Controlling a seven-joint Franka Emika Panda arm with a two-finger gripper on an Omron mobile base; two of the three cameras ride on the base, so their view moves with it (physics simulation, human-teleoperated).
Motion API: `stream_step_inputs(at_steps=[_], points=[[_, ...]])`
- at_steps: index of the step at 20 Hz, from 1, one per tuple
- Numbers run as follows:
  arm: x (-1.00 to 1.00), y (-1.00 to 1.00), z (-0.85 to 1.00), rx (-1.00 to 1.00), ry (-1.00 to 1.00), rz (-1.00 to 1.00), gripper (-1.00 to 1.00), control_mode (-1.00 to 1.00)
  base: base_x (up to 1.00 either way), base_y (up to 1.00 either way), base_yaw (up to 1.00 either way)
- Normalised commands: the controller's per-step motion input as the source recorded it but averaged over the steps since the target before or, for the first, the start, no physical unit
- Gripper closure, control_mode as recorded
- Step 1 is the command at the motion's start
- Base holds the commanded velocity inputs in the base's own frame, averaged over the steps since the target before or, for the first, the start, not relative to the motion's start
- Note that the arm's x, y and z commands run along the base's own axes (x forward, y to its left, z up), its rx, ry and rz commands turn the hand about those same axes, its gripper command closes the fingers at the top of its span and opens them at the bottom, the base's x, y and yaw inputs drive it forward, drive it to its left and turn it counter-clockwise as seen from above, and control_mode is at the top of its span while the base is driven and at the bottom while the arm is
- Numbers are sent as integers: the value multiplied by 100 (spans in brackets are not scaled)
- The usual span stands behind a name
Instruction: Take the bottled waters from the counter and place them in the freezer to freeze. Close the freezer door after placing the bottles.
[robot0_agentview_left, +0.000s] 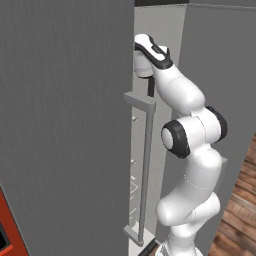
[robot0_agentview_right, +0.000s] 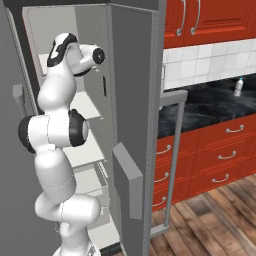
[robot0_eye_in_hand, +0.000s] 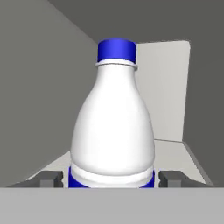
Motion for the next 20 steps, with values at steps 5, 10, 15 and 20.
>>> stream_step_inputs(at_steps=[5,10,15,20], points=[[-18,-29,0,0,0,-5,-100,-100,0,0,0],[-28,-49,7,0,0,-7,-100,-100,0,0,0],[-46,-46,17,0,0,-8,-100,-100,0,0,0],[-32,-69,12,0,4,-12,-100,-100,0,0,0]])
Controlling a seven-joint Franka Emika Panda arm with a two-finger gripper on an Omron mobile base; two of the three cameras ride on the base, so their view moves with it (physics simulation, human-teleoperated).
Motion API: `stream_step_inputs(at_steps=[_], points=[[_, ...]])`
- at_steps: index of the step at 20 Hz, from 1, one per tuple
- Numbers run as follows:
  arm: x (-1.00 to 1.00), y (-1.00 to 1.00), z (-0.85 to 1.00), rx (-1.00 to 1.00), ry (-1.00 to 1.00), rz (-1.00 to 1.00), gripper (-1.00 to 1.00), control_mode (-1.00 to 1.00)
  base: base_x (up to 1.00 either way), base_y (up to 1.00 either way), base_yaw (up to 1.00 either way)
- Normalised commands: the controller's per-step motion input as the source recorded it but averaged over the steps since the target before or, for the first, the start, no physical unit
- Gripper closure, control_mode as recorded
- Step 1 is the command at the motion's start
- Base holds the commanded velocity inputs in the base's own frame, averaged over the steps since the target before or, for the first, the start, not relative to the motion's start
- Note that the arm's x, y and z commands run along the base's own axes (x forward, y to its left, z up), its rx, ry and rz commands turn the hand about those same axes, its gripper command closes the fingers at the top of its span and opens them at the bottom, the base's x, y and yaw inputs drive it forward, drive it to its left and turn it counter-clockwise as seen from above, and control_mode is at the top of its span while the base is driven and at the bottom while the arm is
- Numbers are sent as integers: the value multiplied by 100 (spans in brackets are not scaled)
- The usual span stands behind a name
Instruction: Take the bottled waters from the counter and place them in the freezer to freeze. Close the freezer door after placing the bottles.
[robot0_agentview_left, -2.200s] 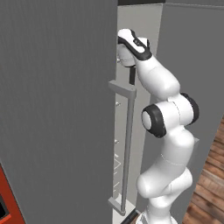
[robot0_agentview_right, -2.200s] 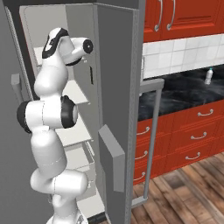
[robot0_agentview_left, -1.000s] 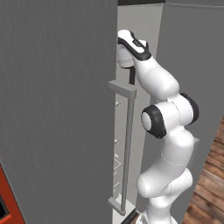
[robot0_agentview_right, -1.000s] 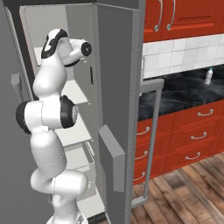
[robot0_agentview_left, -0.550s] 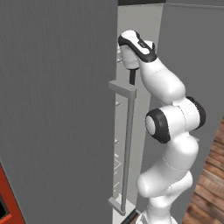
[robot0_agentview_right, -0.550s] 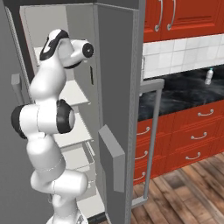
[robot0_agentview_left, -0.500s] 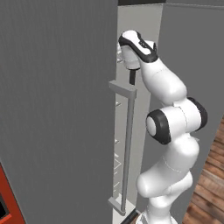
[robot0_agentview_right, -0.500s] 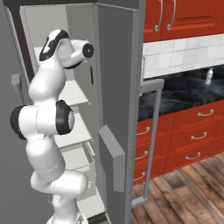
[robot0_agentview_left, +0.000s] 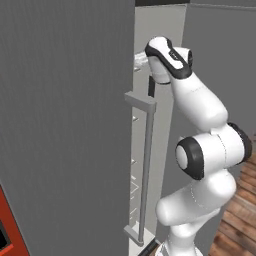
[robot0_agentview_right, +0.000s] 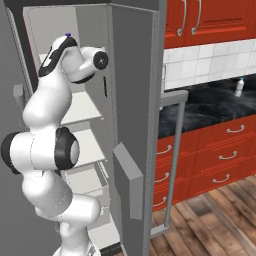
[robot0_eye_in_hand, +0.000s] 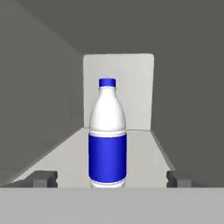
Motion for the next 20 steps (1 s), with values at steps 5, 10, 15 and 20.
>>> stream_step_inputs(at_steps=[5,10,15,20], points=[[-62,-64,5,-8,15,-12,-100,-100,0,0,0],[-97,-66,1,-13,13,-13,-100,-100,0,0,0],[-100,-49,19,-19,0,-10,-100,-100,0,0,0],[-100,-26,20,-15,4,-12,-100,-100,0,0,0]])
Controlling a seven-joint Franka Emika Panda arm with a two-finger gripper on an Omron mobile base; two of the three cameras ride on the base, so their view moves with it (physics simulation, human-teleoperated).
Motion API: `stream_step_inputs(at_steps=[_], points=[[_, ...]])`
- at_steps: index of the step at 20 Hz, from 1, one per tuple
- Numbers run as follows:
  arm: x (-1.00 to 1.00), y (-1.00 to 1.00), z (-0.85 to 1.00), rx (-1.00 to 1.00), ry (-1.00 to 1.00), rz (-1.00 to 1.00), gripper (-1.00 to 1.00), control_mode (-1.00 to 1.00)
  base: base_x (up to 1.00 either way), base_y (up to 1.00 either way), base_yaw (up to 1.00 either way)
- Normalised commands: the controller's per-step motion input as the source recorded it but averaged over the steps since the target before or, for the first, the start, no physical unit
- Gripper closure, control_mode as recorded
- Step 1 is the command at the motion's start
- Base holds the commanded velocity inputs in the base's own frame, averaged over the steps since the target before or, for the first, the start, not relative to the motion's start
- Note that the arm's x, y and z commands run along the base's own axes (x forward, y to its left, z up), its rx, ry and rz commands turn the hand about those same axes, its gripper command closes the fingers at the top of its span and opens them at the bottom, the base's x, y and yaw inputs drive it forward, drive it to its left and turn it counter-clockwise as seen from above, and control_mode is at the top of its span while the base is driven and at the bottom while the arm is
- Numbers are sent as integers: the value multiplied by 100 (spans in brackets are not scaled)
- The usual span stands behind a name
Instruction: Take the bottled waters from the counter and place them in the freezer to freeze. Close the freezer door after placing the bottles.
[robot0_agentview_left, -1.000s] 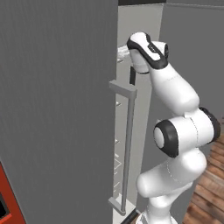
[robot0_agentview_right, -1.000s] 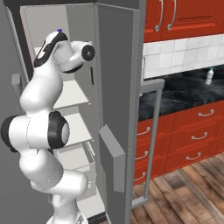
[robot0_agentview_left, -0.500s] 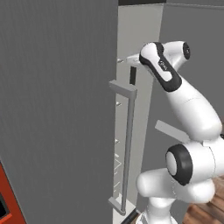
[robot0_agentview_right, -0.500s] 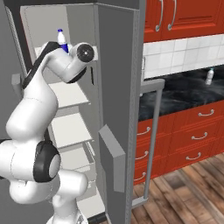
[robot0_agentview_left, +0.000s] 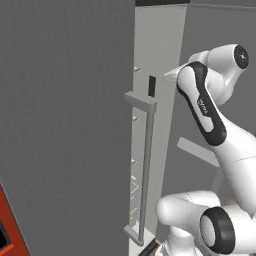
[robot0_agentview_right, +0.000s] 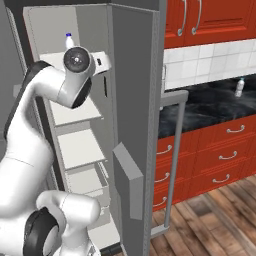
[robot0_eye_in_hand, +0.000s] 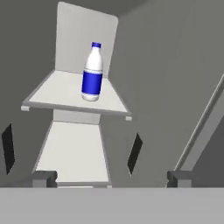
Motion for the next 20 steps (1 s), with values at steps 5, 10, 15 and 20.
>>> stream_step_inputs(at_steps=[5,10,15,20], points=[[-100,-12,10,0,25,-22,-100,-100,0,0,0],[-98,0,-13,-2,28,-38,-100,-100,0,0,0],[-45,-3,-33,0,45,-39,-100,-100,0,0,0],[-58,0,-45,12,25,-27,-100,-100,0,0,0]])
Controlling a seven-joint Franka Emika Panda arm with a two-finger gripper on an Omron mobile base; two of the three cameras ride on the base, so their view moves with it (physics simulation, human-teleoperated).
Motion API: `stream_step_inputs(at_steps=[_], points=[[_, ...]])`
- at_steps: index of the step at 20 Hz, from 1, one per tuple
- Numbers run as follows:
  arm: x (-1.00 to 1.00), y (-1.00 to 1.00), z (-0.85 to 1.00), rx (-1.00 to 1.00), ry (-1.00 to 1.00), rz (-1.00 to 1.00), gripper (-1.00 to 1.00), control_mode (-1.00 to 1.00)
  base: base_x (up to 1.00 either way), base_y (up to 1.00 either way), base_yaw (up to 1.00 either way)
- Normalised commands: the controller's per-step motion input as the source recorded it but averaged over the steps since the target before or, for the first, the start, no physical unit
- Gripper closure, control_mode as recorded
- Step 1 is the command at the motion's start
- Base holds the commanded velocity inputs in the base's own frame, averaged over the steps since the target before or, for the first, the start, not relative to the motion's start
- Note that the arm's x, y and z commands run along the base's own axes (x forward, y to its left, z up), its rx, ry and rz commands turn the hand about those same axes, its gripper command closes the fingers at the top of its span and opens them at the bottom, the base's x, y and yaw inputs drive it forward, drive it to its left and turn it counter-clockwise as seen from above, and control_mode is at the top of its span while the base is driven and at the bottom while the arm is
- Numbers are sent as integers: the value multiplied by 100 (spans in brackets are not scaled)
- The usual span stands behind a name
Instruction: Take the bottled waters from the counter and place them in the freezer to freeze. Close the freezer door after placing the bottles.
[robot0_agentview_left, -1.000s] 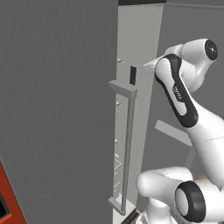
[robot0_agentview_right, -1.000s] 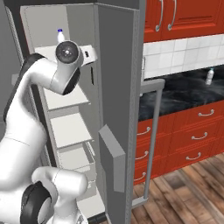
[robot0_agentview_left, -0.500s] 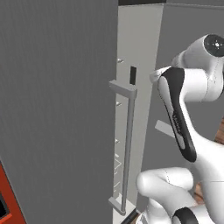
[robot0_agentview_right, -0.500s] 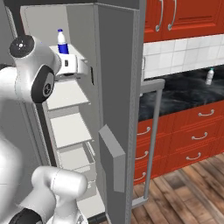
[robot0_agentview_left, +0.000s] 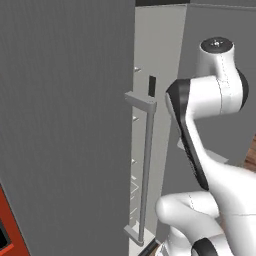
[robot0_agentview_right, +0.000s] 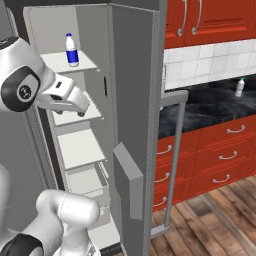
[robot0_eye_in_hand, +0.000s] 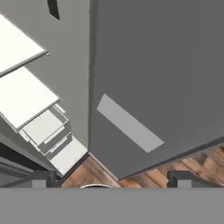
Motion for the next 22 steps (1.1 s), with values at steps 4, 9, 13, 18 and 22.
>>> stream_step_inputs(at_steps=[4,9,13,18,22], points=[[-45,-1,-48,28,19,0,-100,-100,0,0,0],[-47,4,-74,19,17,1,-100,-100,0,0,0],[-30,22,-69,7,6,8,-100,-100,0,0,0],[-5,7,-65,-1,1,8,-100,-100,0,0,0],[0,0,-12,-1,0,1,-100,-100,0,0,0]])
